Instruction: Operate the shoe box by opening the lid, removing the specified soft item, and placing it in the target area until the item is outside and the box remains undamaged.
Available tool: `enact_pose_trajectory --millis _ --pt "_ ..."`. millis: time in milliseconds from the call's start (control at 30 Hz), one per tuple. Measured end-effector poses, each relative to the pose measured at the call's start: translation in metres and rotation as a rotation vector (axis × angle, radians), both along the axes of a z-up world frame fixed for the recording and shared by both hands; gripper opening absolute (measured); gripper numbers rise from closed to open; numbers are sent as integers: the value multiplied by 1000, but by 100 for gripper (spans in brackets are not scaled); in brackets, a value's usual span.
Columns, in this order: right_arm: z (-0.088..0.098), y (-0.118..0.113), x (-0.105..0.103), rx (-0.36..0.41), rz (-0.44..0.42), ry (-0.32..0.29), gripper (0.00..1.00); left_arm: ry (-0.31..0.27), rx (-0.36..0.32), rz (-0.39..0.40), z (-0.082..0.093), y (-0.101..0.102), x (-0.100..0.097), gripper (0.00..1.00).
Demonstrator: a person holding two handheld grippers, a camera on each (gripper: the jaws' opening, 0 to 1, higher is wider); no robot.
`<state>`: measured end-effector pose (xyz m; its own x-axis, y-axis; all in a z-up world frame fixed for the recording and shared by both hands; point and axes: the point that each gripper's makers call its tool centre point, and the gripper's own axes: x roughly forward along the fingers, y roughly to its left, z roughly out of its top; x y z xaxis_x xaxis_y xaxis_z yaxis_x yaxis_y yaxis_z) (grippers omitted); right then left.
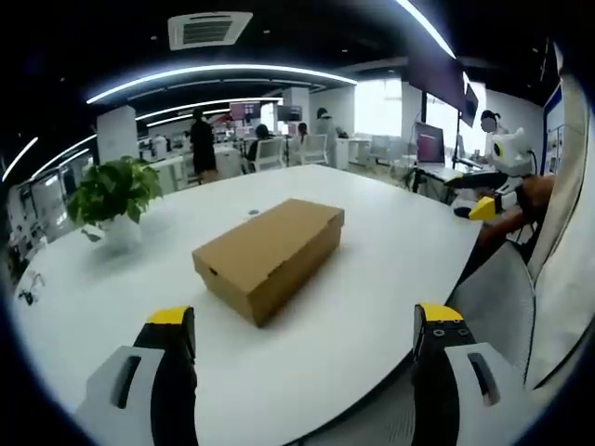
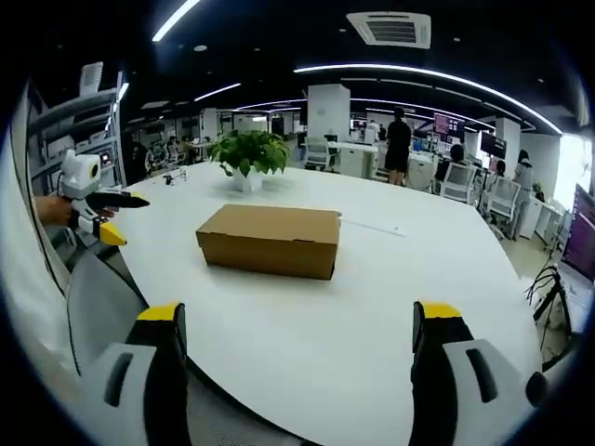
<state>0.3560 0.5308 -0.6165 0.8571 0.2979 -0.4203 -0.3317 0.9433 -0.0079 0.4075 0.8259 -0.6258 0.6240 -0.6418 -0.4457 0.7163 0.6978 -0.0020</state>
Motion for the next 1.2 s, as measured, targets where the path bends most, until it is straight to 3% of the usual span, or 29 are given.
enact_pose_trajectory --millis 1200 --pt "0 7 3 1 30 3 96 16 10 10 -8 4 -1 100"
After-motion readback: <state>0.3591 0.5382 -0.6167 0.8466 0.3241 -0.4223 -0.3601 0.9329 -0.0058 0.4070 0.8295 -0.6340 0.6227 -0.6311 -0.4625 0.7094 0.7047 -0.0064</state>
